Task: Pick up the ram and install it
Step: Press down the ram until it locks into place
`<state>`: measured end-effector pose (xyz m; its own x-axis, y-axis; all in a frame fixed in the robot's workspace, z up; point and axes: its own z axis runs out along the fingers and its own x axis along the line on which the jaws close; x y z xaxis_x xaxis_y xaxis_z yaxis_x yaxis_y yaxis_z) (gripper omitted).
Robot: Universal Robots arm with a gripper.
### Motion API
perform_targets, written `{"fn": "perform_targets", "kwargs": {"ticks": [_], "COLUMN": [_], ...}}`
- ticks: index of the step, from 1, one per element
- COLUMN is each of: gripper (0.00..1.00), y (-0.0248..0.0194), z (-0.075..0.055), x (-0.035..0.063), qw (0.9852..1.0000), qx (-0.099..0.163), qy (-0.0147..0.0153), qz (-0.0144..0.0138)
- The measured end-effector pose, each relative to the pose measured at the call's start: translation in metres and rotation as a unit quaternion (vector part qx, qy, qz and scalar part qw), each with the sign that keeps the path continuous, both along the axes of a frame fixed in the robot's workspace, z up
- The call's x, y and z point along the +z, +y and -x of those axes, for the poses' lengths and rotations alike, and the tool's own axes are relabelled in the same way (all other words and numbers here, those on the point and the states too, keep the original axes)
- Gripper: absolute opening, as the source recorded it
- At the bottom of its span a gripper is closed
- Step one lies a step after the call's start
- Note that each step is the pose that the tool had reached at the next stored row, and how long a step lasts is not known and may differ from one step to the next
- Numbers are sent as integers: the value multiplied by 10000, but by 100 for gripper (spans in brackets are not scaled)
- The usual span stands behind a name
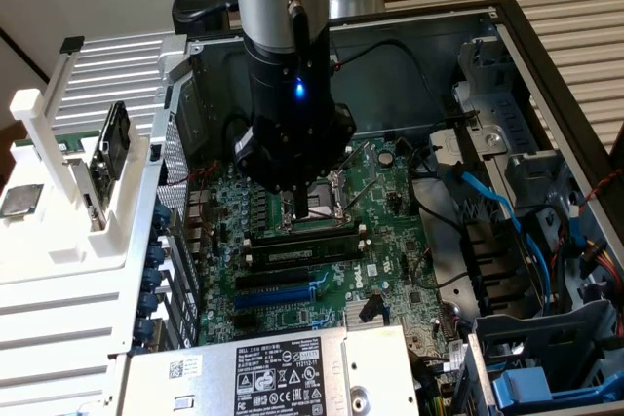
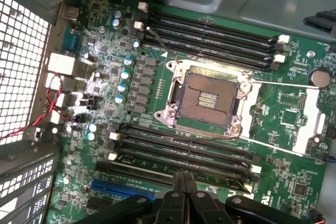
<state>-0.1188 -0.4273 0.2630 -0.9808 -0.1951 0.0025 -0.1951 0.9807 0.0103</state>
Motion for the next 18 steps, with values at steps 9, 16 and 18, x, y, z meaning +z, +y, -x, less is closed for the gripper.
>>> {"fn": "perform_targets", "kwargs": {"ticks": [9, 16, 18], "gripper": [10, 10, 10], "y": [0, 0, 0], "z": [-5, -9, -9], "x": [1, 2, 3], "qw": [9998, 9993, 9991], "qx": [-221, -371, -422], "qy": [0, 0, 1], "qz": [-26, -52, -59]}}
